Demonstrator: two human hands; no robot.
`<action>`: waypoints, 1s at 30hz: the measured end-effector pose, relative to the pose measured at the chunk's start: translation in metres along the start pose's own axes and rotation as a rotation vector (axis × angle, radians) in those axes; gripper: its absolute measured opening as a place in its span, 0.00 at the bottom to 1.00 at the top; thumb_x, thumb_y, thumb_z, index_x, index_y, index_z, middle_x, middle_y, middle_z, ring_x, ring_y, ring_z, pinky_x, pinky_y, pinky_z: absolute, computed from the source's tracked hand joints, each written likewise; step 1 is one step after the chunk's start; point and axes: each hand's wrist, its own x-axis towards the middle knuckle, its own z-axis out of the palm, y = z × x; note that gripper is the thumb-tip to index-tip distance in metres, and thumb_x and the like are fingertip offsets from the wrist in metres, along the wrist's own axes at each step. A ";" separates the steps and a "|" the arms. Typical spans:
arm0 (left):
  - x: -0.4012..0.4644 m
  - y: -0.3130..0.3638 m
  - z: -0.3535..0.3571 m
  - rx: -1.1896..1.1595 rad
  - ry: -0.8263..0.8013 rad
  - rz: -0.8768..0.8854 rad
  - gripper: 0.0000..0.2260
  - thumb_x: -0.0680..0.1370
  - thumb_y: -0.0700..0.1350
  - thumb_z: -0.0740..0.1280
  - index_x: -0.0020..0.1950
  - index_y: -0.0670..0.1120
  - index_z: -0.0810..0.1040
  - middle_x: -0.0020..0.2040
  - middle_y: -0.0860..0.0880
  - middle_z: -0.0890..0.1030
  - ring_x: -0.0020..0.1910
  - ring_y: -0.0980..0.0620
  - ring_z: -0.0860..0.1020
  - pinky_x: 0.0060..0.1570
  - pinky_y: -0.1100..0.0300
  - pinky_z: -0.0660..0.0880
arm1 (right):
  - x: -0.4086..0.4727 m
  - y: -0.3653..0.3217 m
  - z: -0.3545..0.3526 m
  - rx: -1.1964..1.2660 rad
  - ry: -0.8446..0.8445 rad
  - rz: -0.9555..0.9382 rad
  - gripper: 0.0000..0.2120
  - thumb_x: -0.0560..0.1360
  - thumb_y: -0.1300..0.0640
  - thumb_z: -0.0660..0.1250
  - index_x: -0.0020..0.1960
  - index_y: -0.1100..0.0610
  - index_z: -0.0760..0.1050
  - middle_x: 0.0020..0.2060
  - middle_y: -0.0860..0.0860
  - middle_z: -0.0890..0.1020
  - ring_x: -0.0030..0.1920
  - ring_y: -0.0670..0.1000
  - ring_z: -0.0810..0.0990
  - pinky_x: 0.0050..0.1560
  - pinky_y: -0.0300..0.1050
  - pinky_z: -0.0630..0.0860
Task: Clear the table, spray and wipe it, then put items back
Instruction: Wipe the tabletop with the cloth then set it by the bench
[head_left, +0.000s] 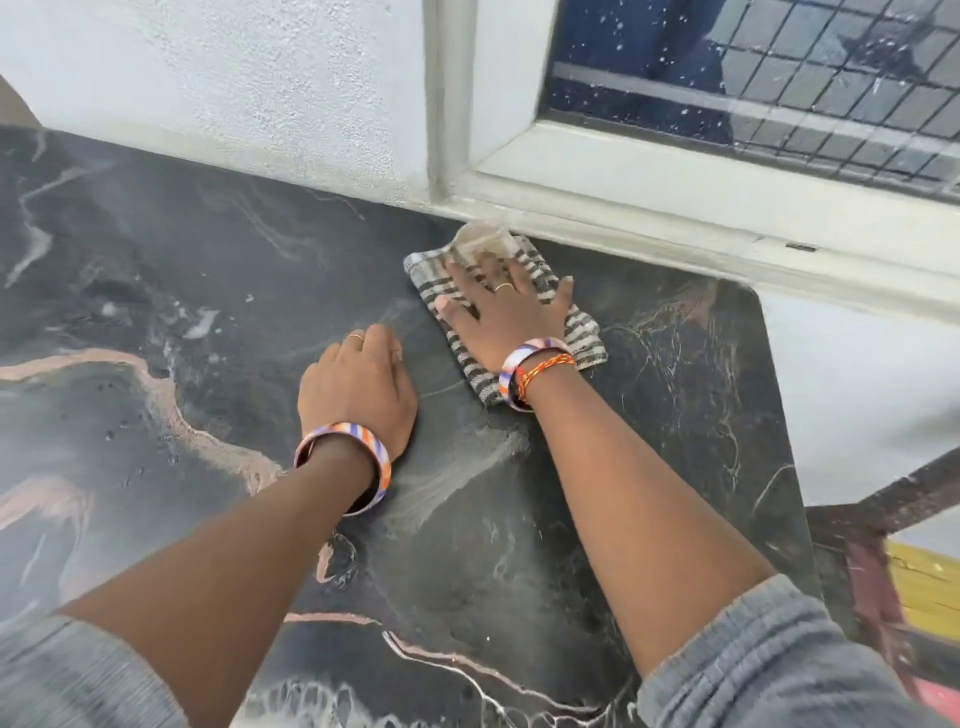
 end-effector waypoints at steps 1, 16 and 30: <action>0.000 0.001 0.000 -0.001 0.009 0.002 0.09 0.79 0.44 0.55 0.52 0.44 0.73 0.50 0.42 0.79 0.48 0.39 0.75 0.41 0.55 0.62 | 0.003 0.016 -0.003 0.023 0.001 0.059 0.25 0.78 0.37 0.45 0.74 0.35 0.45 0.77 0.43 0.48 0.77 0.49 0.44 0.66 0.74 0.36; -0.001 0.003 0.001 -0.017 0.026 0.018 0.11 0.80 0.44 0.54 0.53 0.41 0.73 0.52 0.39 0.78 0.50 0.37 0.75 0.41 0.53 0.63 | -0.082 0.157 -0.025 0.298 0.187 1.000 0.25 0.81 0.44 0.44 0.76 0.47 0.50 0.70 0.61 0.66 0.68 0.64 0.67 0.64 0.60 0.64; -0.021 -0.025 -0.023 -0.359 -0.191 0.157 0.09 0.75 0.40 0.60 0.49 0.45 0.79 0.47 0.42 0.82 0.50 0.38 0.77 0.50 0.51 0.72 | -0.171 0.051 0.010 0.036 0.122 0.756 0.23 0.81 0.49 0.45 0.76 0.42 0.48 0.77 0.46 0.50 0.77 0.57 0.42 0.72 0.67 0.37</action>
